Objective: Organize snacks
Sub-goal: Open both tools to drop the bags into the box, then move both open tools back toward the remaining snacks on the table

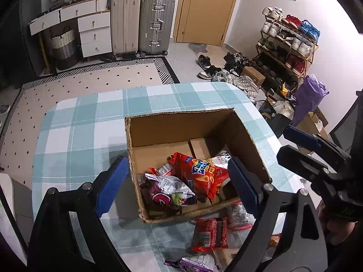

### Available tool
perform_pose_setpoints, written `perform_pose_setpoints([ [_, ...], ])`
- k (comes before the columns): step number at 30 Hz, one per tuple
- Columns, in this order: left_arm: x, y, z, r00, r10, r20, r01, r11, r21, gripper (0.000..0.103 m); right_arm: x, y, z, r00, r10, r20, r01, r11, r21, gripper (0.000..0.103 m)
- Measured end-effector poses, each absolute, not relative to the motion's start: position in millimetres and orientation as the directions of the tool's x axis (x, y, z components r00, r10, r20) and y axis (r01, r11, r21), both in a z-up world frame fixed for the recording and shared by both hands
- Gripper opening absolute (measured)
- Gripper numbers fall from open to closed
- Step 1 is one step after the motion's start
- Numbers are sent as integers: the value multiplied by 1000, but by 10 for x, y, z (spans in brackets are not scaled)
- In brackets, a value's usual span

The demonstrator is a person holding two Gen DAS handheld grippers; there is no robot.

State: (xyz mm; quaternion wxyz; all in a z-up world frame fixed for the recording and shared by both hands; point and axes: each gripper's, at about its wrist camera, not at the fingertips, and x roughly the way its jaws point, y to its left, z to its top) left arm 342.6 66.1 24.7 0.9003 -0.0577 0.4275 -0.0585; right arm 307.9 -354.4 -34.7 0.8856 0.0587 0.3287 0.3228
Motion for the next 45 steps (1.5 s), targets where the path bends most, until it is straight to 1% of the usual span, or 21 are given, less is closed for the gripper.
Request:
perform_pose_setpoints([
  [5, 3250, 607, 377, 645, -152, -749, 62, 987, -147, 88, 2934, -3583, -242, 585, 613, -531, -541, 782, 308, 68],
  [12, 2903, 553, 602, 696, -133, -706, 67, 990, -121, 88, 2706, -3669, -95, 603, 611, -513, -540, 786, 301, 68],
  [15, 2734, 545, 657, 705, -134, -696, 63, 990, -127, 90, 2561, -3724, -31, 609, 614, -502, -544, 784, 298, 68],
  [17, 2632, 528, 683, 705, -143, -694, 68, 988, -135, 93, 2448, -3752, 6, 615, 614, -495, -549, 784, 289, 68],
  [20, 2486, 514, 696, 708, -143, -691, 60, 988, -143, 94, 2287, -3802, 52, 624, 613, -485, -553, 785, 281, 71],
  [25, 2217, 442, 754, 717, -138, -684, 59, 989, -138, 94, 2030, -3909, 113, 638, 608, -472, -552, 789, 270, 72],
  [28, 2035, 386, 800, 725, -137, -675, 62, 989, -134, 96, 1847, -3981, 136, 649, 604, -463, -548, 793, 266, 77],
  [34, 1713, 314, 854, 740, -153, -655, 72, 986, -150, 99, 1510, -4061, 164, 657, 603, -452, -551, 794, 258, 77],
  [38, 1499, 249, 866, 747, -155, -647, 71, 986, -153, 100, 1246, -4113, 181, 674, 598, -435, -554, 798, 237, 84],
  [45, 1109, 123, 846, 758, -164, -631, 79, 984, -162, 101, 906, -4214, 135, 676, 596, -433, -552, 799, 237, 85],
])
